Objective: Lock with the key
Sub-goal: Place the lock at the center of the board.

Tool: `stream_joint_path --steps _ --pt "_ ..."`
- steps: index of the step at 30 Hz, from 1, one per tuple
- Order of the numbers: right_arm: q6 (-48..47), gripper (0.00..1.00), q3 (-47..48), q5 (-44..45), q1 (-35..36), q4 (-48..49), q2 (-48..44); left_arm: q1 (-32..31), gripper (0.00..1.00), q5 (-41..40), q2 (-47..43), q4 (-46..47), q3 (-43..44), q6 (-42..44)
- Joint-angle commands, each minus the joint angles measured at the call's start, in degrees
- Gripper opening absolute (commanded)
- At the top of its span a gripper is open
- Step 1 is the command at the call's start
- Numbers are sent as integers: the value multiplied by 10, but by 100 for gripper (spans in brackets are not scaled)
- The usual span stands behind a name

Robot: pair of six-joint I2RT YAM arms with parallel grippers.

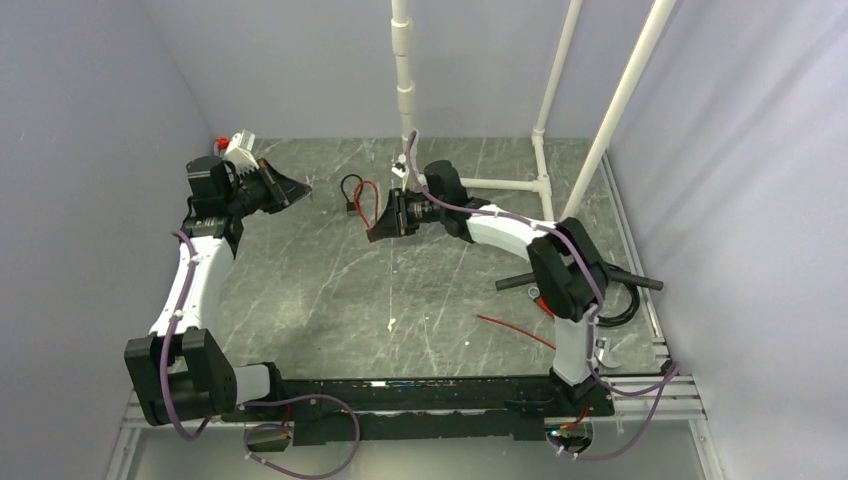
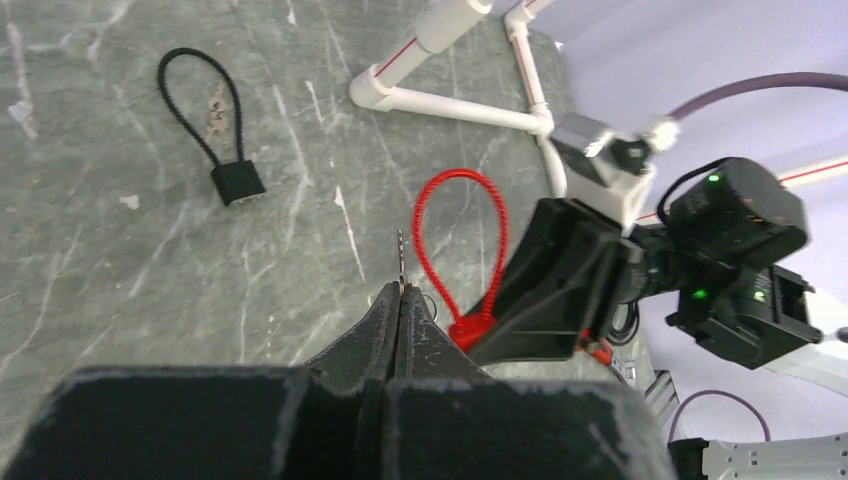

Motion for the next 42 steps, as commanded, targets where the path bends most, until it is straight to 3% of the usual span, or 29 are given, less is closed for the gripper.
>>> stream_joint_path --steps 1,9,18,23,28,34,42 --pt "29 0 44 45 -3 9 48 7 0 -21 -25 -19 -3 23" --pt "35 1 98 84 -3 -18 145 8 0 15 -18 4 -17 16" --pt "64 6 99 103 -26 -19 184 7 0 29 11 26 -15 4" --pt "58 33 122 103 -35 -29 210 5 0 22 45 19 2 22" --pt "47 47 129 120 -45 -43 210 -16 0 18 86 40 12 30" --pt "35 75 130 134 -53 -59 183 -73 0 8 139 53 33 58" --pt "-18 87 36 143 -58 -63 56 -150 0 -23 252 71 88 83"
